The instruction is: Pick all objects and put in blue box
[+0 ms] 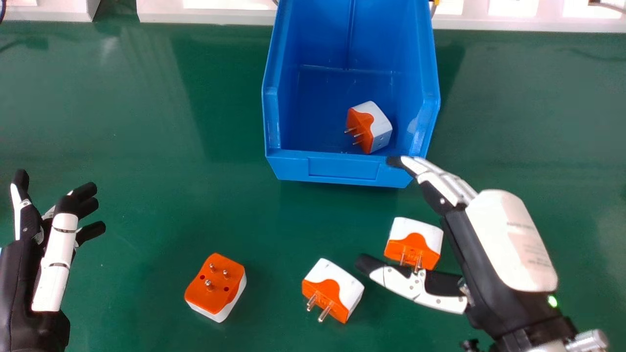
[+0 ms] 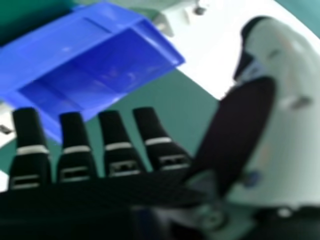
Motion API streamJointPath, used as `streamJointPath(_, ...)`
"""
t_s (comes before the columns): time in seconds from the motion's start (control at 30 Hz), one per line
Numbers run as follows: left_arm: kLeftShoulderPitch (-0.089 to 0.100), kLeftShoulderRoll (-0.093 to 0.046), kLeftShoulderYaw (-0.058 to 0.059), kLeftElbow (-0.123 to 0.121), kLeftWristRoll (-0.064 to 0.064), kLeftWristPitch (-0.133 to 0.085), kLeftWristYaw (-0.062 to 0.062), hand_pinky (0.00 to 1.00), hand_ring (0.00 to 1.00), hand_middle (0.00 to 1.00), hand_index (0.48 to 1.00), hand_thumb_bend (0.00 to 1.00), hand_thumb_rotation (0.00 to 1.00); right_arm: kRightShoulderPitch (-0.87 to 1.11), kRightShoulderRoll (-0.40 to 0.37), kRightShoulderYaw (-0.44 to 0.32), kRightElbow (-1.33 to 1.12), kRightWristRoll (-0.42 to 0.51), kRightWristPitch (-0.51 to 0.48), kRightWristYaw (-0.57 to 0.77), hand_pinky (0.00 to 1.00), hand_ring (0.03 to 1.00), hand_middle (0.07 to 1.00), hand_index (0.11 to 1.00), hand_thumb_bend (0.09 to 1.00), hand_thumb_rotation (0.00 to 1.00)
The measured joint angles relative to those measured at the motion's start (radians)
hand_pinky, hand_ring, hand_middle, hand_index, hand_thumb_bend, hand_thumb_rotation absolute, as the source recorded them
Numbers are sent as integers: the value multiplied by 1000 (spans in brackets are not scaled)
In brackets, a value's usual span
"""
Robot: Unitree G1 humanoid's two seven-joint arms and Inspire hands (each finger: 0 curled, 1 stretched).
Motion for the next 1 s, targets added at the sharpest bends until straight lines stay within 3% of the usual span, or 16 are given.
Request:
streamJointPath(0.2,-1,0,1,0,0,0,0,745,826,825,826,516,792,-14,-12,-26,122,-41,-20,-32,668,785,814,794,465,470)
streamJointPath(0.4,-2,1,1,1,1,0,-1,747,827,826,826,500,804,-87,-14,-34,237,-72,-17,-44,647,769,804,787,481,446)
streamJointPath(0.57,-4,2,2,1,1,1,-3,741,823,825,828,515,802,-158,-16,-32,328,-93,-14,-52,648,768,801,784,477,468)
streamJointPath(0.73,-6,4,3,2,3,2,-3,745,824,824,826,520,807,-216,-16,-25,392,-105,5,-57,645,761,787,774,489,420)
streamJointPath(1.0,-14,8,5,2,3,5,-5,757,835,832,834,512,814,-294,-17,0,491,-116,28,-62,628,749,781,772,478,458)
